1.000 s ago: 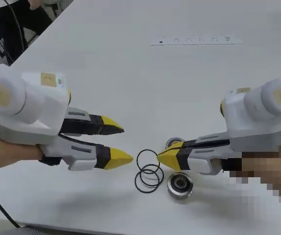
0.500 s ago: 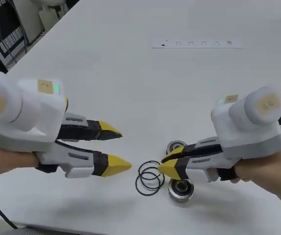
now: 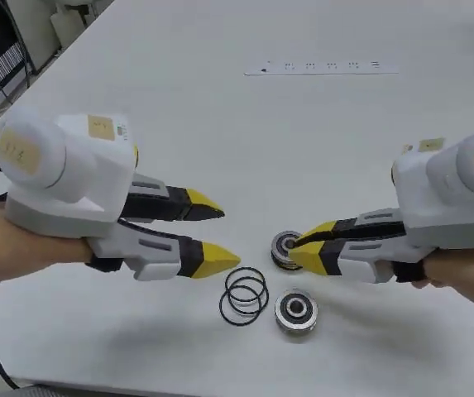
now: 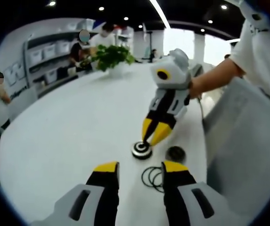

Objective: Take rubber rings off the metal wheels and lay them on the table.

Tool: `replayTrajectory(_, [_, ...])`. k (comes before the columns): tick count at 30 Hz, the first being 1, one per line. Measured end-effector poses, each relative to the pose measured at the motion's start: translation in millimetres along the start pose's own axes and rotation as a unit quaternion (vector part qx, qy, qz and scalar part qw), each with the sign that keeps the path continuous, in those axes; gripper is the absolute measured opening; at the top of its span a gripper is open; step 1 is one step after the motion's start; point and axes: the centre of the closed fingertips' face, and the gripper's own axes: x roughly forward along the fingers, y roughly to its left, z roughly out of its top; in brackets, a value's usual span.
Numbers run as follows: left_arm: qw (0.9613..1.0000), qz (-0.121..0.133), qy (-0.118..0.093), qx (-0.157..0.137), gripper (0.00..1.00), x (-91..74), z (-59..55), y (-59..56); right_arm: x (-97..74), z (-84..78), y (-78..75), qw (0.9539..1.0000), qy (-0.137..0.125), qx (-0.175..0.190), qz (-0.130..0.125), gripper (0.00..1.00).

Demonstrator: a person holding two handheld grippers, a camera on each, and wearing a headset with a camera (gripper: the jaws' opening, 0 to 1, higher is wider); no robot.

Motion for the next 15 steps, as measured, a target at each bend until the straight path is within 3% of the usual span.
replayTrajectory(6, [0.9999, -0.004, -0.004, 0.009, 0.33, 18.8, 7.6, 1.8, -5.5, -6.7, -8.6, 0.9999, 0.002, 0.005, -0.013, 0.11])
replayTrajectory(15, [0.9997, -0.015, 0.001, 0.020, 0.27, 46.2, 9.6, -0.8, -3.0, -17.4, -6.2, 0.9998, 0.016, -0.004, -0.011, 0.17])
